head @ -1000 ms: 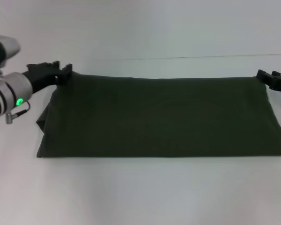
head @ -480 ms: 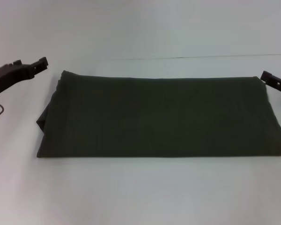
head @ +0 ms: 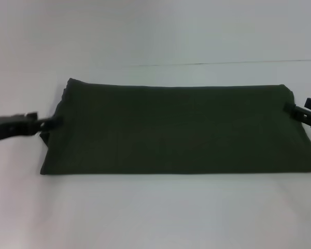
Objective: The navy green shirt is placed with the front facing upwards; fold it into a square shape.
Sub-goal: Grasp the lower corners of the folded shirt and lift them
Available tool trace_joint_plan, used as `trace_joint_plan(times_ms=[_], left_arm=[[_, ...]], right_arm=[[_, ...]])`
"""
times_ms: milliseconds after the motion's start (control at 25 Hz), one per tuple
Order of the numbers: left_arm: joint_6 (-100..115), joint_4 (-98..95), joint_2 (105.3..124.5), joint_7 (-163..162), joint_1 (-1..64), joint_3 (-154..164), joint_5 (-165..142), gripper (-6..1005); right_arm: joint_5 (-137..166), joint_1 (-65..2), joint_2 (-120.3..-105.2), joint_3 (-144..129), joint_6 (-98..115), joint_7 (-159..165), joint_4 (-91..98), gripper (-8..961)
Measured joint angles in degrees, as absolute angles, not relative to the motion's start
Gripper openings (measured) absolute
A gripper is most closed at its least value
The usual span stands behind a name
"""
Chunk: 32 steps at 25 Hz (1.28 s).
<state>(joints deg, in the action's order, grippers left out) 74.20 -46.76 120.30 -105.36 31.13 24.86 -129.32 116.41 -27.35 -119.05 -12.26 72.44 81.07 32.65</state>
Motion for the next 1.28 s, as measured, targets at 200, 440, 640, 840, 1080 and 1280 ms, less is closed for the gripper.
trace_joint_plan(times_ms=[200, 440, 640, 840, 1080, 1280], left_arm=[[80.10, -51.75, 120.56, -107.60, 27.23, 24.86, -133.19, 909], [80.75, -52.02, 121.16, -107.39, 26.15, 25.33, -135.63, 908], [78.73, -49.75, 121.78, -107.02, 26.49, 25.52, -136.29, 907], [76.78, -48.25, 122.20, -106.89, 26.93, 25.57, -136.21, 894], [75.56, -46.64, 122.35, -106.70, 27.53, 25.59, -136.31, 869], [75.37, -46.54, 122.46, -106.48, 27.76, 27.46, -136.62, 847]], right_arm=[[116.37, -26.98, -119.17, -12.30, 72.99, 81.06, 32.70, 885], [116.36, -27.53, -119.38, -12.47, 73.02, 80.98, 32.64, 879], [116.36, -27.89, -119.46, -13.06, 73.04, 80.96, 32.51, 876], [116.35, -27.91, -119.46, -13.41, 73.04, 80.94, 32.45, 875], [116.48, -27.89, -119.44, -13.47, 73.03, 80.94, 32.35, 873], [116.50, -27.76, -119.44, -13.46, 72.96, 81.11, 32.51, 872]])
